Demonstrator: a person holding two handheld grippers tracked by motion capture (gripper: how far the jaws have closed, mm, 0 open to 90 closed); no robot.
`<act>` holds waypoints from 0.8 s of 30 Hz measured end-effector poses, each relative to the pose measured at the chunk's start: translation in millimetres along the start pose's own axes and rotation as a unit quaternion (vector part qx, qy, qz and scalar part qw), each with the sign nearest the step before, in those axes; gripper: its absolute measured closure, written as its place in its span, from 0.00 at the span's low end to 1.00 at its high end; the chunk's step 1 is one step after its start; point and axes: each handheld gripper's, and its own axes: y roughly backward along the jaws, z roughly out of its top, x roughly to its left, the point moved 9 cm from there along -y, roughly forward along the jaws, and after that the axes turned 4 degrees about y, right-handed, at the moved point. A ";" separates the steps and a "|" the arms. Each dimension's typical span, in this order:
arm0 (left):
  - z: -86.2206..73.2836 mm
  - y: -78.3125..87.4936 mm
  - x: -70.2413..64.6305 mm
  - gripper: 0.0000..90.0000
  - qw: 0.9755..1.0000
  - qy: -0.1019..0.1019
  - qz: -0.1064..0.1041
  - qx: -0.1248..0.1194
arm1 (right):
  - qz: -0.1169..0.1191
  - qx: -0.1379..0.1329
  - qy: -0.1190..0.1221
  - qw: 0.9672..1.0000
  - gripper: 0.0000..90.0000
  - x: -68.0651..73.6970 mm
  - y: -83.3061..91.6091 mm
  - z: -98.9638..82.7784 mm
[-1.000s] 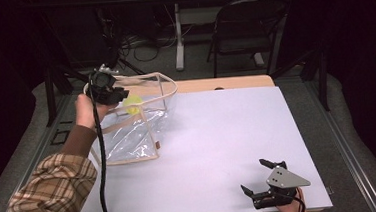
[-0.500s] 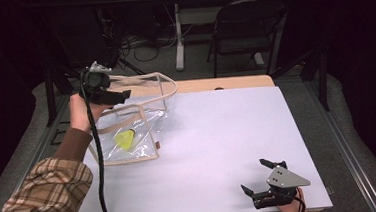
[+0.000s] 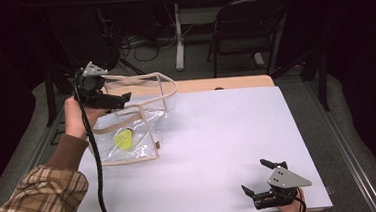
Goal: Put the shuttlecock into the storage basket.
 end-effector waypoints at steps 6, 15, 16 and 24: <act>-3.3 9.6 -3.3 0.00 1.000 0.000 -0.005 -0.013 | 0.000 0.000 -0.001 1.000 0.00 -0.7 -0.8 -0.3; -9.5 21.9 -8.4 0.00 0.999 -0.007 -0.008 -0.032 | 0.000 0.002 0.001 1.000 0.00 0.8 -0.7 0.5; -9.8 23.0 -8.7 0.00 0.999 -0.007 -0.008 -0.033 | 0.000 0.002 0.002 1.000 0.00 0.8 -1.1 0.4; -15.9 35.7 -16.5 0.00 0.998 -0.018 -0.002 -0.059 | -0.001 0.003 0.002 1.000 0.00 1.3 -0.9 0.6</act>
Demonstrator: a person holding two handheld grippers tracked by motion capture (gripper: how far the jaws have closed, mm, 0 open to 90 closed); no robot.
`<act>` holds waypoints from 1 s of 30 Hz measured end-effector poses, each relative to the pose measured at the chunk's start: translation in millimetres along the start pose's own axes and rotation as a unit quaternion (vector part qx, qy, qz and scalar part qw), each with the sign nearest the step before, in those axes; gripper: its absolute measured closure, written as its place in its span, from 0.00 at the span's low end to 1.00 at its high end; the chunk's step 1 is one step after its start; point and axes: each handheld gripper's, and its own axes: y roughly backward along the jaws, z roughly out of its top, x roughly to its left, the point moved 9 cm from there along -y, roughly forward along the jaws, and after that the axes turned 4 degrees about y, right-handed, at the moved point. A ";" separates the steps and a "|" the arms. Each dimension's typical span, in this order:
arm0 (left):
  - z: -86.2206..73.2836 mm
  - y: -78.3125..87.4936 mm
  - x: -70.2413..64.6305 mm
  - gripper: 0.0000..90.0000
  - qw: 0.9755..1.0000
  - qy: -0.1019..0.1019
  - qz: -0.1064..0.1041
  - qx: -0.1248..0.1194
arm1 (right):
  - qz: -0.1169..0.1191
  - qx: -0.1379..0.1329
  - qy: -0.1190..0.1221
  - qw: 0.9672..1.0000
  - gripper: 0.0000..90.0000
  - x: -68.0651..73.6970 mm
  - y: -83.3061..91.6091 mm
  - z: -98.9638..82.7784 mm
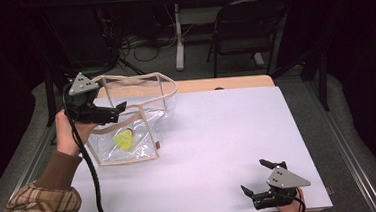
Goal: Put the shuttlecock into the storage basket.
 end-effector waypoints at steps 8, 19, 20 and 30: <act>-8.3 14.7 -8.0 0.00 1.000 0.000 0.005 -0.027 | 0.000 0.000 0.001 1.000 0.00 0.2 -0.3 0.1; -24.4 28.8 -19.5 0.00 0.999 -0.012 0.011 -0.047 | 0.000 0.001 0.001 1.000 0.00 0.7 -0.5 0.1; -25.9 29.4 -20.1 0.00 0.999 -0.010 0.012 -0.050 | 0.000 0.001 0.001 1.000 0.00 0.7 -0.5 0.1; -47.5 37.4 -19.5 0.00 0.998 -0.006 0.022 -0.061 | 0.000 0.000 0.003 1.000 0.00 0.9 -0.4 0.3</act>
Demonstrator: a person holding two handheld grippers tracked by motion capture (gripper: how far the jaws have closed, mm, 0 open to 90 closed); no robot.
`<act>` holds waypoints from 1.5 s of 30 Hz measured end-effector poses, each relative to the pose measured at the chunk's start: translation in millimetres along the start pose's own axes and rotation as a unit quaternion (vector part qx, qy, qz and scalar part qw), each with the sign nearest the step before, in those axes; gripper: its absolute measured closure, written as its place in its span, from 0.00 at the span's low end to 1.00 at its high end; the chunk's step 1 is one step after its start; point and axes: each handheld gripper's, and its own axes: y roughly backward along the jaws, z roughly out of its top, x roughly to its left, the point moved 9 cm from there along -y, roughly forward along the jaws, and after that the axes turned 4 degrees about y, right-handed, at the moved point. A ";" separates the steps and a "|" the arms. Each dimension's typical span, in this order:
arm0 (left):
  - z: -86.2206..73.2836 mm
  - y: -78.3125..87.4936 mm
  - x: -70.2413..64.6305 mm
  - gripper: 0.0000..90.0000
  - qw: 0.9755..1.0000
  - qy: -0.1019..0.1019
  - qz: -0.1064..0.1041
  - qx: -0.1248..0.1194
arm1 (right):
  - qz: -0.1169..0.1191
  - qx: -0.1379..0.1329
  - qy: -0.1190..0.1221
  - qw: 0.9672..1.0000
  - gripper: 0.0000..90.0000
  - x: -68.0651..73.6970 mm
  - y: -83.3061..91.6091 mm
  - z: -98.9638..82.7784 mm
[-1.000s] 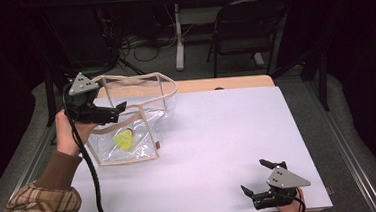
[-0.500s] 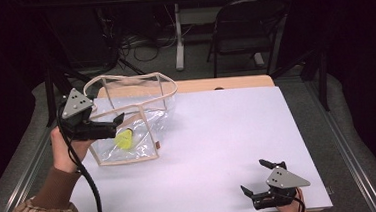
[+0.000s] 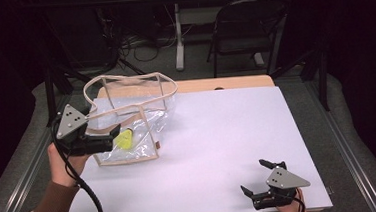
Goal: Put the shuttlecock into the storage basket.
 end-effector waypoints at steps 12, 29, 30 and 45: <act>-22.9 6.2 -2.5 0.00 1.000 0.006 -0.003 -0.018 | -0.001 -0.001 0.000 1.000 0.00 -0.1 0.2 0.1; -64.7 8.3 -10.8 0.00 0.999 0.019 -0.021 -0.032 | 0.000 -0.001 0.000 1.000 0.00 0.3 0.0 0.2; -67.2 8.2 -10.8 0.00 0.999 0.021 -0.021 -0.032 | 0.000 -0.001 0.000 1.000 0.00 0.2 0.0 0.2; -119.5 1.3 -14.1 0.00 0.998 0.056 -0.026 -0.026 | -0.001 -0.001 0.001 1.000 0.00 0.1 0.0 0.1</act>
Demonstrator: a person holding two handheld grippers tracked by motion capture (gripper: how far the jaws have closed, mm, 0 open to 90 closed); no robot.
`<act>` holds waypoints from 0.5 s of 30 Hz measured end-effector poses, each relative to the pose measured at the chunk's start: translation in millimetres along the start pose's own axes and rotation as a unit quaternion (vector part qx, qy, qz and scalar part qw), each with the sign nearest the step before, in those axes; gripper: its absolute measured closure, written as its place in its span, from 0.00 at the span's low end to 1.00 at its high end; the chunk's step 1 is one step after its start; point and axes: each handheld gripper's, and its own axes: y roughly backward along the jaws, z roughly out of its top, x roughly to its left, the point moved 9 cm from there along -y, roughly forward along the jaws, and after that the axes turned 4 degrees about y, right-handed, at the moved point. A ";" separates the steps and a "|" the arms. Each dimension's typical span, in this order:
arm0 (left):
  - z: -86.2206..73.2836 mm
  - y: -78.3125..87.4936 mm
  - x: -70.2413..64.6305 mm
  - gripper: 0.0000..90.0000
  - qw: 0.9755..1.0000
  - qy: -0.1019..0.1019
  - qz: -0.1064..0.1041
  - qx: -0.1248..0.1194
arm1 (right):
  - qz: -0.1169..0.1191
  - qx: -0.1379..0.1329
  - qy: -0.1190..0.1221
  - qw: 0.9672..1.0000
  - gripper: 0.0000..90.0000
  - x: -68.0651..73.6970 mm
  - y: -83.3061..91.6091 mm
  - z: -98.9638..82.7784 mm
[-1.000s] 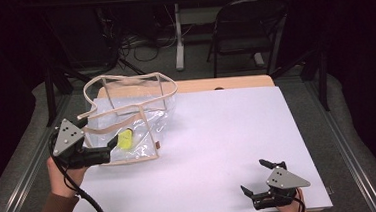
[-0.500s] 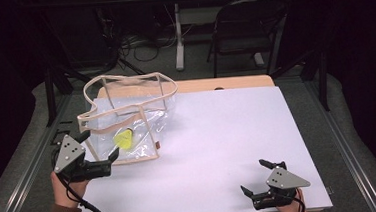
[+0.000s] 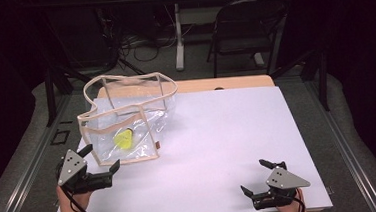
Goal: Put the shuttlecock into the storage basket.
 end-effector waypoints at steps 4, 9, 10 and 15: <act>-14.0 -1.2 -0.2 0.00 1.000 0.007 -0.002 0.000 | 0.000 0.000 0.000 1.000 0.00 -0.1 -0.2 -0.1; -27.4 -2.5 -0.6 0.00 1.000 0.013 -0.002 0.002 | 0.000 0.000 0.000 1.000 0.00 0.0 -0.5 -0.1; -29.6 -3.1 -0.9 0.00 1.000 0.012 -0.001 0.002 | 0.000 0.000 0.000 1.000 0.00 0.0 -0.5 -0.1; -39.8 -5.9 -5.0 0.00 1.000 0.013 -0.006 0.002 | 0.001 -0.001 0.002 1.000 0.00 0.2 -0.2 0.2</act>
